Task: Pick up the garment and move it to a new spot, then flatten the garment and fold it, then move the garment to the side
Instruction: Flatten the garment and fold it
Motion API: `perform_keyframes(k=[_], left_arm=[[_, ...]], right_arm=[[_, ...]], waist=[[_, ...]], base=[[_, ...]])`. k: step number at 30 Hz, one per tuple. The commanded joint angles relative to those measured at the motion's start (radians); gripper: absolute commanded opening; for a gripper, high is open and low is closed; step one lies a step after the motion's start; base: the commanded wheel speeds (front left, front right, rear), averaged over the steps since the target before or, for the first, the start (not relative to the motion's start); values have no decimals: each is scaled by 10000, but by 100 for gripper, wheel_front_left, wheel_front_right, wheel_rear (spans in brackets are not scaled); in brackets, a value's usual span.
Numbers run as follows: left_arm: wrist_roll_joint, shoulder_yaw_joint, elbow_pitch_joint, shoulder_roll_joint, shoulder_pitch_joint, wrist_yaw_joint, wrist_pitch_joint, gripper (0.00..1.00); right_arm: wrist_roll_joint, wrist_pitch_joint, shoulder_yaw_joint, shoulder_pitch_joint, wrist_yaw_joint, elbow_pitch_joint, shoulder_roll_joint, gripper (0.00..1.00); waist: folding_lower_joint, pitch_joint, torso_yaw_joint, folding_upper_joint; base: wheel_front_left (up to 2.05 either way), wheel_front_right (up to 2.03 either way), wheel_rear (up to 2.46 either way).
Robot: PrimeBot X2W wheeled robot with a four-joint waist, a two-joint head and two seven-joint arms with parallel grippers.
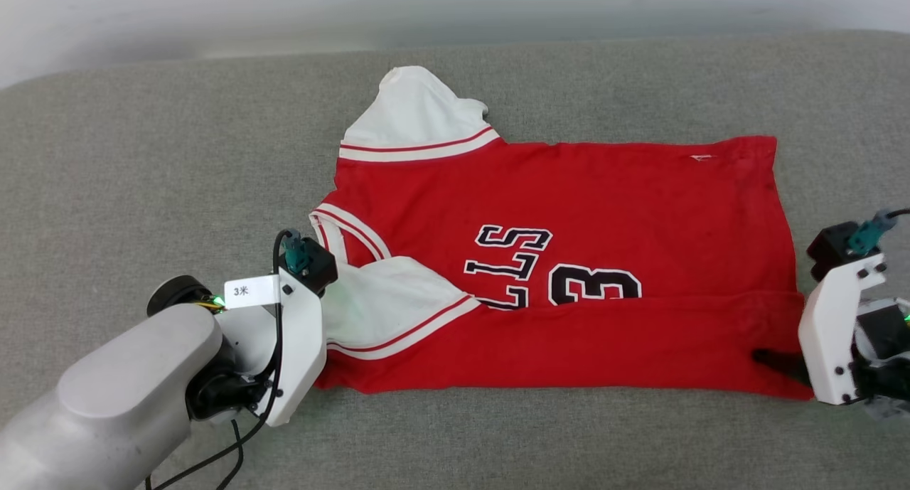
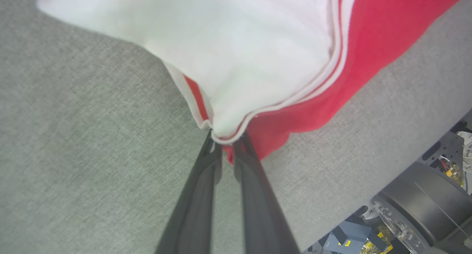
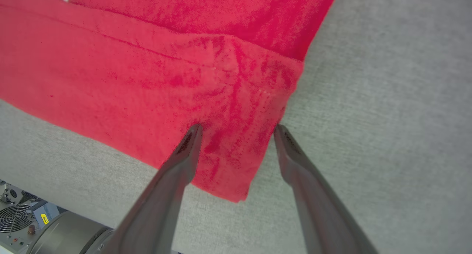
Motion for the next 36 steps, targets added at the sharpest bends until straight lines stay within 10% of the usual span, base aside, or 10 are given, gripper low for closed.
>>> perform_keyframes(k=[1,8,9,10,11,36], left_arm=[[90,18,-31,67,-135,-11,-42,0],[110,-24,-50,88,-146,-12,-162,0],[112,-40,-41,92,-106,-13,-188,0],[100,-54,-18,103,-57,-13,-217,0],[64,-61,9,111,4,-13,-248,0],[-972,-319,-1847,1379,2243,441,-817,0]], right_arm=[[-134,-111,104,172,-7,207,176,100],[22,-301,977,876,-6,1206,1023,100],[37,-358,1078,877,-4,1252,1036,84],[79,-477,1120,838,-4,1271,1020,22],[142,-601,1129,777,-4,1264,991,0],[1329,-1939,1650,1796,-11,-1442,-1979,0]], waist=[[0,156,21,0],[0,362,33,0],[0,359,27,0],[0,337,13,0],[0,289,-4,0],[0,-1697,28,0]], base=[[0,0,0],[0,0,0],[0,0,0],[0,0,0],[0,0,0],[0,0,0]])
